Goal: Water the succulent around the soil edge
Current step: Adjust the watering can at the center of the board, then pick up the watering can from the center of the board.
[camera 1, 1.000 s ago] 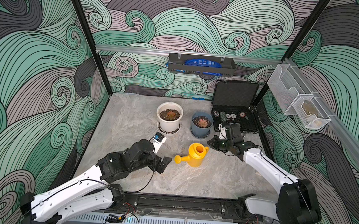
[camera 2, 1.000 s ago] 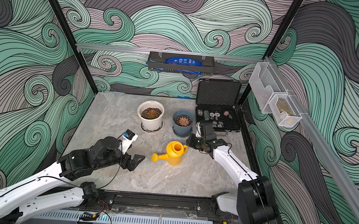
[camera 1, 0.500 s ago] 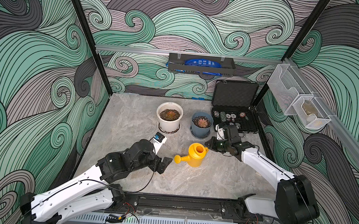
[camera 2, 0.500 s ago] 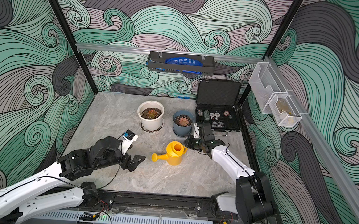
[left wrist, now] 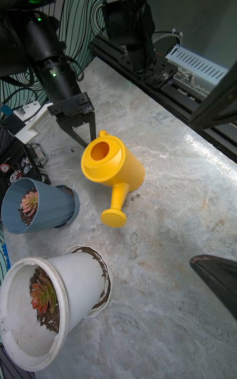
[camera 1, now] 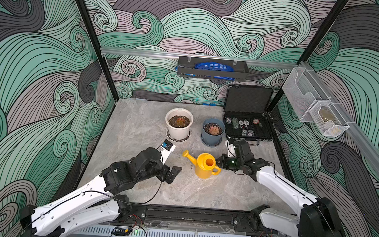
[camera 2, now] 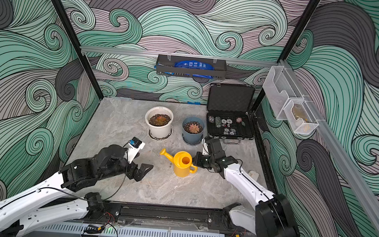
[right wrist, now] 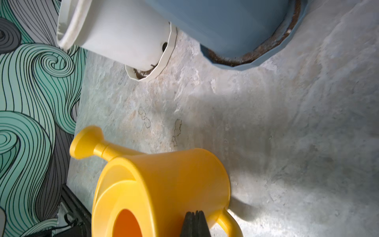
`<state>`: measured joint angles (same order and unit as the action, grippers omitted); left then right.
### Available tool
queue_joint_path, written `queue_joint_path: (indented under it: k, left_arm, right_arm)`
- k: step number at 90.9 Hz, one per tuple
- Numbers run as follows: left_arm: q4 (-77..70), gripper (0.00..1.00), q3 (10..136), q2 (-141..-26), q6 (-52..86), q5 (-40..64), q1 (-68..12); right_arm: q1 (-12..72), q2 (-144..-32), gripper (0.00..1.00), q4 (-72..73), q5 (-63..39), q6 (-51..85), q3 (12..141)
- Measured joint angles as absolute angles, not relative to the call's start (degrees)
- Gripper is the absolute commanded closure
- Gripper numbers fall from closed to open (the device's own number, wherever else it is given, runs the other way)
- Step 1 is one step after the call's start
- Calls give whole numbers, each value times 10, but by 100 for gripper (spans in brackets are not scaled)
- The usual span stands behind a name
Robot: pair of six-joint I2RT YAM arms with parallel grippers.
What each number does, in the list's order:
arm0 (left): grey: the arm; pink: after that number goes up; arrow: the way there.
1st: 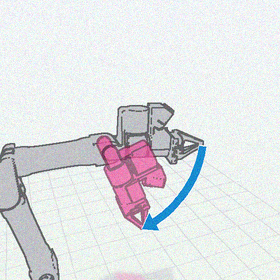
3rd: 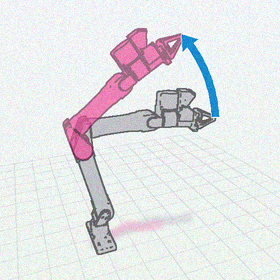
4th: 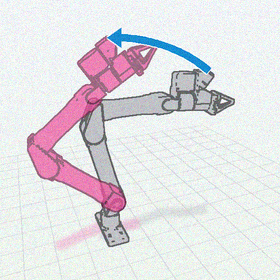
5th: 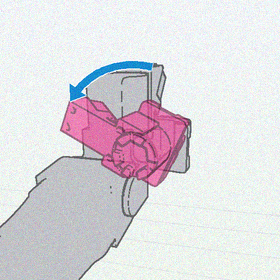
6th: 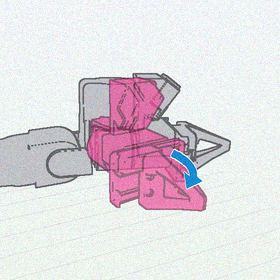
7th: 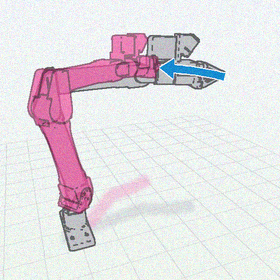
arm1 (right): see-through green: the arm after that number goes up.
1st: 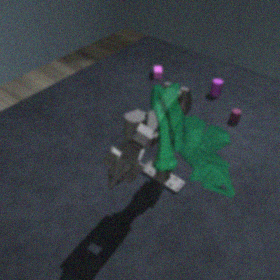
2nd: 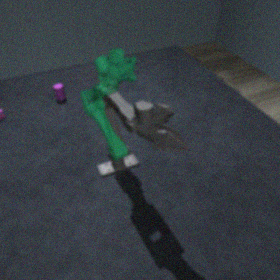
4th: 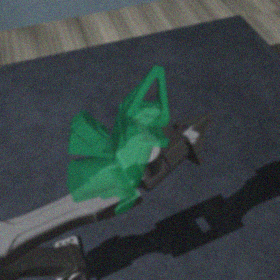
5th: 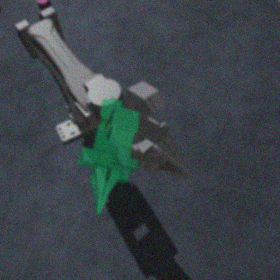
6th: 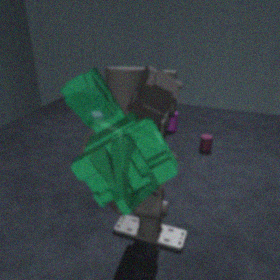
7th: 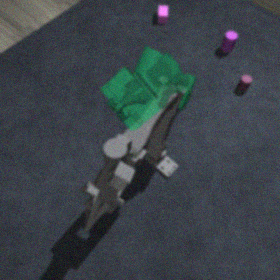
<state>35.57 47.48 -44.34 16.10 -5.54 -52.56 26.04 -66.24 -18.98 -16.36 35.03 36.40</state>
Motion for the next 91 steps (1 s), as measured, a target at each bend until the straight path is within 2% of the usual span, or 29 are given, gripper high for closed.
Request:
queue_joint_path:
  k: [19,26,30,67,91]
  left_arm:
    - [356,1,475,-443,161,-55,-526]
    - [356,1,475,-443,161,-56,-526]
    - [356,1,475,-443,161,-56,-526]
    - [365,1,475,-456,166,-77,-517]
    - [368,1,475,-482,173,-50,-460]
  right_arm:
    - [272,-603,69,-227,-109,367,363]
    - [273,-585,56,-236,-96,364,364]
    - [275,-578,53,-241,-91,360,364]
    - [335,-459,50,-241,-40,344,326]
    - [404,-470,46,-222,-12,314,309]
